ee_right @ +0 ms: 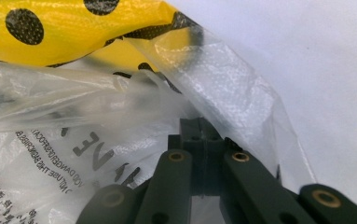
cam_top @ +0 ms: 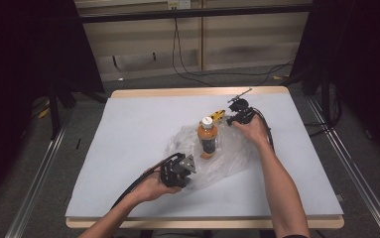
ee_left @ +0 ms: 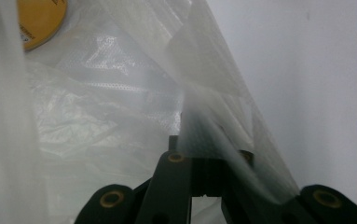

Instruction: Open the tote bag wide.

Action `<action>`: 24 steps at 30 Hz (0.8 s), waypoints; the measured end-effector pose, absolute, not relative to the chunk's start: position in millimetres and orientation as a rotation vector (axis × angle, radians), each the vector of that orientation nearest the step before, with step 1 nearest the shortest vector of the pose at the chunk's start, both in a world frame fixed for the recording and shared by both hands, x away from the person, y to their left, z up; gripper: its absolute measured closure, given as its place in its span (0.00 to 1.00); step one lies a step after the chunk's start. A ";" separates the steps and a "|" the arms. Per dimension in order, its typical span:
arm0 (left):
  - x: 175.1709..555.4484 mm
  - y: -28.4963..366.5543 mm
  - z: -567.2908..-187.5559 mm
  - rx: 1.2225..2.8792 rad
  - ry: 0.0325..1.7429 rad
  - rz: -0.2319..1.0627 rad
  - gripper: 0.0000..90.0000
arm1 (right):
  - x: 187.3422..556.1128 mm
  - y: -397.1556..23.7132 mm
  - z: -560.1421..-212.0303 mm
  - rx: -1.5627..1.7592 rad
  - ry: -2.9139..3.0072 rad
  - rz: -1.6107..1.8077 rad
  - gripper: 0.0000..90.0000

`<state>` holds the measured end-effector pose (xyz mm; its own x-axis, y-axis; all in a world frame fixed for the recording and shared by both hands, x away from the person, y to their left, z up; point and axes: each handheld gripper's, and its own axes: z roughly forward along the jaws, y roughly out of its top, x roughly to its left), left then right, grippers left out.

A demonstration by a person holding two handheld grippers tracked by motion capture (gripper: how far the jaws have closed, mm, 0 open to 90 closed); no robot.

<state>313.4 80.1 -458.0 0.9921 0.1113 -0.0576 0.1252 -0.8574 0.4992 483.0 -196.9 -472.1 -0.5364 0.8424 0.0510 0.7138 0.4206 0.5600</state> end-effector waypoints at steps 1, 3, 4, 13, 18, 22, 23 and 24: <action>314.5 80.0 -459.2 2.594 0.189 -0.039 1.00 | 481.7 -195.8 -471.6 1.343 2.448 0.775 1.00; 319.5 80.2 -459.2 2.589 0.192 -0.046 1.00 | 478.7 -195.0 -471.2 1.318 2.487 0.819 1.00; 321.3 80.0 -460.1 2.576 0.216 -0.050 1.00 | 475.0 -193.2 -470.4 1.297 2.490 0.835 1.00; 341.1 84.1 -459.7 2.491 0.355 -0.014 1.00 | 446.6 -189.1 -462.0 1.203 2.498 1.000 1.00; 356.9 96.4 -449.9 2.424 0.459 0.025 1.00 | 429.8 -184.6 -460.5 1.128 2.517 1.044 1.00; 371.9 108.2 -449.2 2.341 0.586 0.053 1.00 | 410.2 -183.0 -456.0 1.056 2.531 1.115 1.00; 375.0 110.6 -450.5 2.334 0.608 0.063 1.00 | 406.4 -182.5 -456.4 1.046 2.540 1.102 1.00; 377.8 113.1 -451.6 2.323 0.641 0.066 1.00 | 401.7 -182.7 -457.7 1.036 2.554 1.095 1.00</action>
